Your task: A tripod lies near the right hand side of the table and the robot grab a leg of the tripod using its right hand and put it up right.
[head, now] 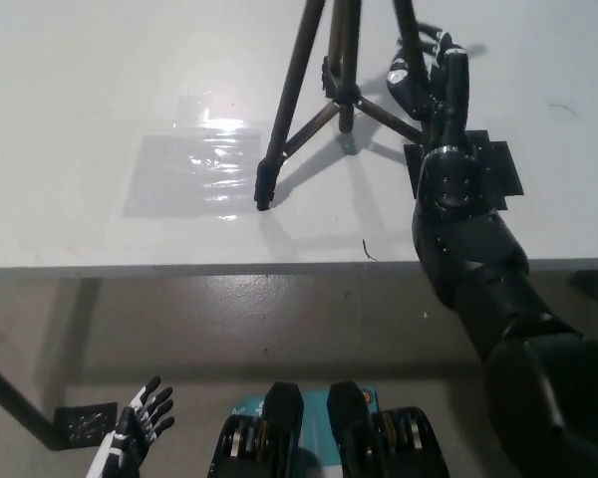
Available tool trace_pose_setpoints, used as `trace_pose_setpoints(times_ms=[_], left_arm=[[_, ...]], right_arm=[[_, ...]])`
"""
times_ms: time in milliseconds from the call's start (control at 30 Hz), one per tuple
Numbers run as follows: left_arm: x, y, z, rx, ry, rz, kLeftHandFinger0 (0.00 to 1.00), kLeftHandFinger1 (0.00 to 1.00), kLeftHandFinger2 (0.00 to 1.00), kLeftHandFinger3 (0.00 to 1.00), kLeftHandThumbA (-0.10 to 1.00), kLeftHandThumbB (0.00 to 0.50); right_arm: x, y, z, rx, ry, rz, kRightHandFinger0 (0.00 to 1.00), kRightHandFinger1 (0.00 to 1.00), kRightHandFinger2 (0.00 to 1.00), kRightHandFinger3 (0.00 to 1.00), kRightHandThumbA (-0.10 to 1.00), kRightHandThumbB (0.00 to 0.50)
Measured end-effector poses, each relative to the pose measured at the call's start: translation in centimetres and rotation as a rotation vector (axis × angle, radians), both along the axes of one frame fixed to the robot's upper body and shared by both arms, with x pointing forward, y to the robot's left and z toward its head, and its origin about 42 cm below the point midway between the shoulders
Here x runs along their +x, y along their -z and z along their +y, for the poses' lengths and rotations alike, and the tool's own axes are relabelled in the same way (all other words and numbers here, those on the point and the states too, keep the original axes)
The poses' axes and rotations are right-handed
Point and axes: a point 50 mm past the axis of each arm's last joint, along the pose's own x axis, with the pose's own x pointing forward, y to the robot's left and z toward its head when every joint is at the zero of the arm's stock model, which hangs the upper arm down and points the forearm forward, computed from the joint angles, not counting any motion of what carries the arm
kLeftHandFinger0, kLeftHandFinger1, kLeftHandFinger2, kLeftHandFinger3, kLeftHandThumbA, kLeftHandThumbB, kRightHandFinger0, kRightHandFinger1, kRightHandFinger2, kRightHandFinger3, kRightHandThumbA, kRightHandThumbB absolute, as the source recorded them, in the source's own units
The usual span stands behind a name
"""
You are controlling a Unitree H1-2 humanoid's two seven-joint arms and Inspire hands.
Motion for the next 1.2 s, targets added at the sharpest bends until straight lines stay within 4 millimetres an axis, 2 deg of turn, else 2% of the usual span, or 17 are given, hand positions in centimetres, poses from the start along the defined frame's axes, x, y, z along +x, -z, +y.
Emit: trace_pose_setpoints(times_ms=[100, 167, 200, 300, 367, 433, 567, 667, 767, 800, 933, 1000, 1067, 1100, 1133, 1167, 1200], left_arm=[[-0.1, 0.1, 0.0, 0.0, 0.0, 0.003, 1.0, 1.0, 1.0, 1.0, 1.0, 0.026], [-0.2, 0.1, 0.0, 0.0, -0.001, 0.006, 1.0, 1.0, 1.0, 1.0, 1.0, 0.027], [-0.2, 0.2, 0.0, 0.0, -0.001, 0.006, 1.0, 1.0, 1.0, 1.0, 1.0, 0.047], [-0.2, 0.2, 0.0, -0.001, -0.001, 0.009, 1.0, 1.0, 1.0, 1.0, 1.0, 0.052], [-0.3, 0.3, 0.0, 0.0, -0.002, 0.011, 1.0, 1.0, 1.0, 1.0, 1.0, 0.046], [-0.5, 0.3, 0.0, 0.0, -0.002, 0.015, 1.0, 1.0, 1.0, 1.0, 1.0, 0.042], [-1.1, 0.6, 0.0, -0.002, -0.005, 0.029, 1.0, 1.0, 1.0, 1.0, 1.0, 0.074], [-1.2, 0.7, 0.1, -0.002, -0.006, 0.034, 1.0, 1.0, 1.0, 1.0, 1.0, 0.069], [-1.3, 0.8, 0.1, -0.002, -0.007, 0.036, 1.0, 1.0, 1.0, 1.0, 1.0, 0.126], [-1.3, 0.8, 0.1, -0.002, -0.007, 0.037, 1.0, 1.0, 1.0, 1.0, 1.0, 0.149], [-1.3, 0.9, 0.1, -0.002, -0.007, 0.039, 1.0, 1.0, 1.0, 1.0, 1.0, 0.179], [-1.3, 0.9, 0.1, -0.002, -0.007, 0.041, 1.0, 1.0, 1.0, 1.0, 1.0, 0.199], [-1.3, 0.9, 0.1, -0.002, -0.008, 0.042, 1.0, 1.0, 1.0, 1.0, 1.0, 0.204], [-1.3, 1.0, 0.1, -0.002, -0.008, 0.044, 1.0, 1.0, 1.0, 1.0, 1.0, 0.191], [-1.3, 1.0, 0.1, -0.002, -0.008, 0.045, 1.0, 1.0, 1.0, 1.0, 1.0, 0.196], [-1.3, 1.0, 0.1, -0.002, -0.008, 0.046, 1.0, 1.0, 1.0, 1.0, 1.0, 0.205], [-1.3, 1.1, 0.1, -0.002, -0.008, 0.048, 1.0, 1.0, 1.0, 1.0, 1.0, 0.208]], right_arm=[[0.0, -0.3, -0.3, -0.01, -0.044, -0.019, 1.0, 1.0, 1.0, 1.0, 0.91, 0.5], [0.0, -1.0, -0.7, -0.03, -0.081, -0.05, 1.0, 1.0, 1.0, 1.0, 0.91, 0.5], [0.0, -1.3, -0.8, -0.038, -0.09, -0.062, 1.0, 1.0, 1.0, 1.0, 0.92, 0.5], [0.1, -3.7, -1.3, -0.074, -0.135, -0.133, 1.0, 1.0, 1.0, 1.0, 0.93, 0.5], [0.0, -6.3, -1.7, -0.1, -0.165, -0.204, 1.0, 1.0, 1.0, 1.0, 0.87, 0.5], [-0.2, -8.1, -2.0, -0.11, -0.19, -0.253, 1.0, 1.0, 1.0, 1.0, 0.87, 0.5], [-1.2, -12.1, -2.6, -0.118, -0.231, -0.354, 1.0, 1.0, 1.0, 1.0, 0.88, 0.5], [-2.4, -14.1, -2.9, -0.113, -0.241, -0.424, 1.0, 1.0, 1.0, 1.0, 0.88, 0.5], [-3.8, -15.1, -3.4, -0.106, -0.239, -0.484, 1.0, 1.0, 1.0, 1.0, 0.97, 0.5], [-4.3, -15.2, -3.6, -0.105, -0.237, -0.498, 1.0, 1.0, 1.0, 1.0, 0.98, 0.5], [-6.3, -15.0, -4.5, -0.103, -0.223, -0.545, 1.0, 1.0, 1.0, 1.0, 1.0, 0.481], [-7.6, -14.4, -5.1, -0.103, -0.212, -0.563, 1.0, 1.0, 1.0, 1.0, 1.0, 0.462], [-8.8, -13.4, -5.8, -0.104, -0.199, -0.573, 1.0, 1.0, 1.0, 1.0, 1.0, 0.474], [-9.5, -12.9, -6.1, -0.105, -0.193, -0.577, 1.0, 1.0, 1.0, 1.0, 0.71, 0.461], [-10.1, -12.1, -6.5, -0.104, -0.187, -0.574, 1.0, 1.0, 1.0, 1.0, 0.64, 0.461], [-10.7, -11.8, -6.7, -0.104, -0.182, -0.58, 1.0, 1.0, 1.0, 1.0, 0.56, 0.436], [-11.8, -10.6, -7.3, -0.105, -0.173, -0.578, 1.0, 1.0, 1.0, 1.0, 0.53, 0.439]])
